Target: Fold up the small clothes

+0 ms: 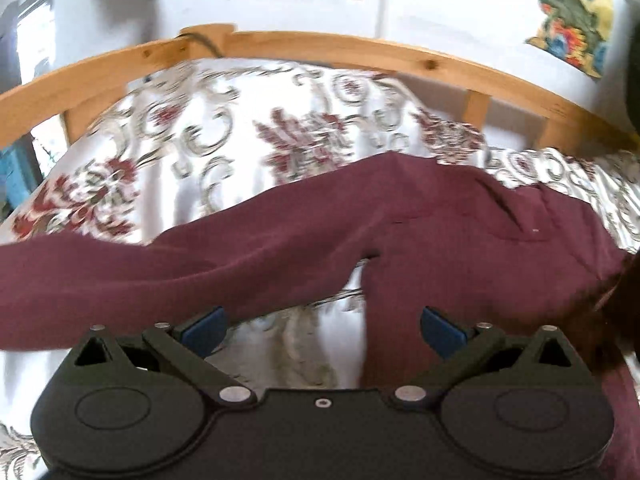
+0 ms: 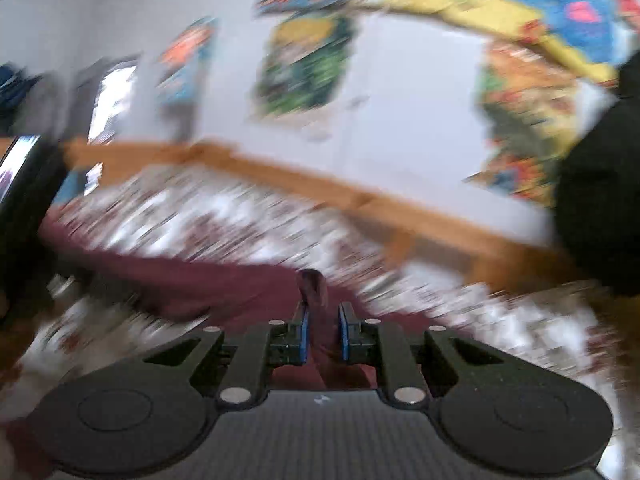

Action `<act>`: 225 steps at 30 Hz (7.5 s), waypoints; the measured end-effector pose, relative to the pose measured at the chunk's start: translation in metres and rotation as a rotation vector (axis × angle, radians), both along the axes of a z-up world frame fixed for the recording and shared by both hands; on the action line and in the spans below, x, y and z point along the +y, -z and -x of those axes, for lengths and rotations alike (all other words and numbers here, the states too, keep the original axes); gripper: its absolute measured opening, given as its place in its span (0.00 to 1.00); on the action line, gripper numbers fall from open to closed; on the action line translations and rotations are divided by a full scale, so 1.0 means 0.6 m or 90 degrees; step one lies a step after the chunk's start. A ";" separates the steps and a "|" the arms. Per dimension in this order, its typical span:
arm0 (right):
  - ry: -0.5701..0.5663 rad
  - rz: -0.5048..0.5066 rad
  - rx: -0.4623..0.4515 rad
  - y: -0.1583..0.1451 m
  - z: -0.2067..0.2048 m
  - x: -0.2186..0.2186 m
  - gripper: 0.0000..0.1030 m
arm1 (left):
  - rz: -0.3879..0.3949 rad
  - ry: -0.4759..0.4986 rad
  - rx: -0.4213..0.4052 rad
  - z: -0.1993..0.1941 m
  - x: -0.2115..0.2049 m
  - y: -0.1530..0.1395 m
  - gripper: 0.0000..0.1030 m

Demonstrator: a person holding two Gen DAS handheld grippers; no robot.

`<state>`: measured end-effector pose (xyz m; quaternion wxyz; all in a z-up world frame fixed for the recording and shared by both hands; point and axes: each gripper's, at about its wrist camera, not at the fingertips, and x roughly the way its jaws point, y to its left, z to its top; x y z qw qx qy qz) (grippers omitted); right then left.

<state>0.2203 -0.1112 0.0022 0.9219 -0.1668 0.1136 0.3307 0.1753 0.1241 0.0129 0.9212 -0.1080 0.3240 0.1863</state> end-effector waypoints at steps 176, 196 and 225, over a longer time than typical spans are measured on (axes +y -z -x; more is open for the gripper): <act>0.011 -0.314 0.356 0.130 -0.073 -0.242 0.51 | -0.143 0.080 0.084 -0.262 -0.003 0.068 0.61; 0.046 -0.229 0.410 0.137 -0.077 -0.246 0.06 | -0.159 0.037 0.048 -0.288 -0.010 0.101 0.61; 0.161 -0.131 0.331 0.042 -0.006 -0.314 1.00 | -0.101 0.235 -0.016 0.181 -0.112 0.037 0.99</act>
